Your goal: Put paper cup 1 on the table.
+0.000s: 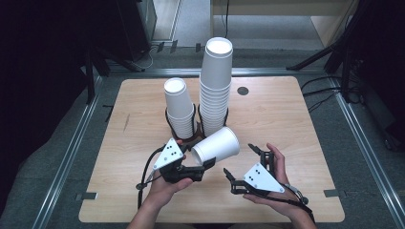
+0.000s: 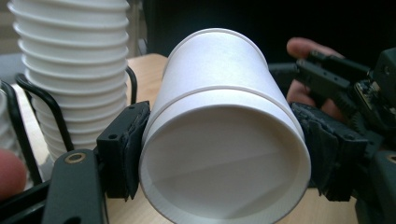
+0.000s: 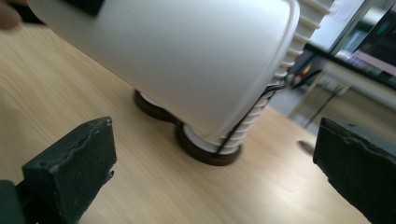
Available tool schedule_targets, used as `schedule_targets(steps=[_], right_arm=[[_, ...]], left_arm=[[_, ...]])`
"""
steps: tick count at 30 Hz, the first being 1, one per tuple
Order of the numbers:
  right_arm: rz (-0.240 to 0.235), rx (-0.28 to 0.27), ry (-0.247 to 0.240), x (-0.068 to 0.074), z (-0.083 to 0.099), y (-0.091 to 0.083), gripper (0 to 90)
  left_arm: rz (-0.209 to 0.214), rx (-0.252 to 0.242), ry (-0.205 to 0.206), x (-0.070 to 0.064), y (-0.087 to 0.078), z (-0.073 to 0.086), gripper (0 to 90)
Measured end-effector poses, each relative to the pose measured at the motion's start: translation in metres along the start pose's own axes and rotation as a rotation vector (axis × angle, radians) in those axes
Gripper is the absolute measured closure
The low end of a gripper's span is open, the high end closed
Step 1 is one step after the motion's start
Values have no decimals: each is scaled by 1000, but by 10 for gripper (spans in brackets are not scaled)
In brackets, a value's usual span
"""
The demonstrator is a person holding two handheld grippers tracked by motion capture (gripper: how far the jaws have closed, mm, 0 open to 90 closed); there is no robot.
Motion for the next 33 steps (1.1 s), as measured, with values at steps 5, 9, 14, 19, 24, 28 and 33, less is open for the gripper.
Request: schedule_targets(steps=[5, 9, 14, 19, 24, 28, 33], right_arm=[[3, -25, 199, 1, -7, 3, 0], [23, -52, 309, -1, -10, 5, 0], [17, -80, 409, 2, -17, 6, 0], [13, -106, 523, 7, -22, 8, 0], [9, -136, 707, 7, -27, 9, 16], [13, -116, 876, 3, -27, 8, 15], [30, -118, 1121, -8, -24, 7, 9]], left_arm=[[-23, -58, -14, 1, -2, -3, 248], [-37, -80, -6, 1, -3, -4, 248], [-44, -121, 0, 1, -3, -4, 248], [-57, -153, 1, 0, -2, -3, 247], [-66, -173, 0, 1, -2, -2, 247], [-71, -189, -3, 1, -3, -3, 247], [-67, -194, -2, 0, -2, -2, 247]])
Point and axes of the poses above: each handheld gripper's, and its own axes: y roughly forward along the jaws, z roughly out of its underside, x roughly to its left, the point moved 5 cm from there along y, roughly forward along the jaws, and after that the axes turned 13 degrees about -x, right-handed, at the moved point
